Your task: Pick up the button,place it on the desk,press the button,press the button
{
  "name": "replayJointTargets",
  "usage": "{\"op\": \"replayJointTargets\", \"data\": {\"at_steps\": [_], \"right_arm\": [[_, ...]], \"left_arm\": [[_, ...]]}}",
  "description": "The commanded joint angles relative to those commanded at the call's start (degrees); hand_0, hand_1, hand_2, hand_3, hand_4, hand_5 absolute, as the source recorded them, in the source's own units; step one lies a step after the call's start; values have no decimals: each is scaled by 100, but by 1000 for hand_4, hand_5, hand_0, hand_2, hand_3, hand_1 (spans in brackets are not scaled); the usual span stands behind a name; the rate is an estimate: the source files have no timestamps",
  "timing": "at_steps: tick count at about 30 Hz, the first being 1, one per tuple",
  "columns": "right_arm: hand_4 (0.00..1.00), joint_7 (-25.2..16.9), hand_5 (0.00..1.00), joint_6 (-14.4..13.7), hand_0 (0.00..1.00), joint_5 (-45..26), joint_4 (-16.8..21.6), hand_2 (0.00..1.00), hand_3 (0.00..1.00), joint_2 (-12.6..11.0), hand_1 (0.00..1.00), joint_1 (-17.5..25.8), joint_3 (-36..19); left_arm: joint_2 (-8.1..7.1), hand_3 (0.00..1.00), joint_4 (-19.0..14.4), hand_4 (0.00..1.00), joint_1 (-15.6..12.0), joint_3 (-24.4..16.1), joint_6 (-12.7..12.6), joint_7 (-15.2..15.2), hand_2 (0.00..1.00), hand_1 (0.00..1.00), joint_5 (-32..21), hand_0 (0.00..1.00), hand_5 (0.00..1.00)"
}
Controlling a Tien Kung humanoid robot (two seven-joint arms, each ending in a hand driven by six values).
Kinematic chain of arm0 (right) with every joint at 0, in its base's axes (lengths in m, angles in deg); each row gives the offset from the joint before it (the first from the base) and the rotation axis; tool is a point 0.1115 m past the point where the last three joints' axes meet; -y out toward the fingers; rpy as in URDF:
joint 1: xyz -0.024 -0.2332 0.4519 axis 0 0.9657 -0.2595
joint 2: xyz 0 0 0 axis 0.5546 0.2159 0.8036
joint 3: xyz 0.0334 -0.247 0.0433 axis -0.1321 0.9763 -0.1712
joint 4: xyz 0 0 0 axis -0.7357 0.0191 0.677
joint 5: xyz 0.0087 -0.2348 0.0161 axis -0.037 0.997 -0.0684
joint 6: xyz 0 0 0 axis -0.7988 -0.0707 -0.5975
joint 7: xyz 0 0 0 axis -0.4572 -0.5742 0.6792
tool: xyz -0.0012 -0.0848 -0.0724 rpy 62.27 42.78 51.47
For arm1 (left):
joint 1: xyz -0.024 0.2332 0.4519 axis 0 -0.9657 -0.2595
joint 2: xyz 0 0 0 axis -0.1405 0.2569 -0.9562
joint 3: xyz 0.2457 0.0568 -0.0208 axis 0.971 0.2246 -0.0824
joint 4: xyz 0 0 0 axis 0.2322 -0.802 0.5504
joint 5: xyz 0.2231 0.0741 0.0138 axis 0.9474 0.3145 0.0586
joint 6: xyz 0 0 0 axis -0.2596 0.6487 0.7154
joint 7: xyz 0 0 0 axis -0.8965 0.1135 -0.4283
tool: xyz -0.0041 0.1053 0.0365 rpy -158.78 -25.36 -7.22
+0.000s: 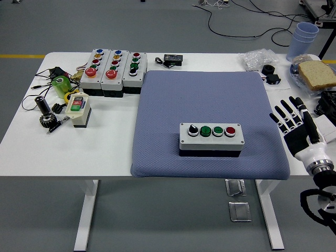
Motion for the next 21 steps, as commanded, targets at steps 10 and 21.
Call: {"op": "replayJointTargets", "data": {"at_steps": [10,21], "right_arm": [[727,-69,298,59,665,-58,7,687,648,9,633,-9,-22],[726,-97,311,95,663,-113,19,685,646,12,631,0,-45]], "left_arm": [[0,559,0,326,10,4,-5,1,658,637,-8,650,846],[0,557,0,327,10,7,0,-2,659,637,-5,650,849]]}}
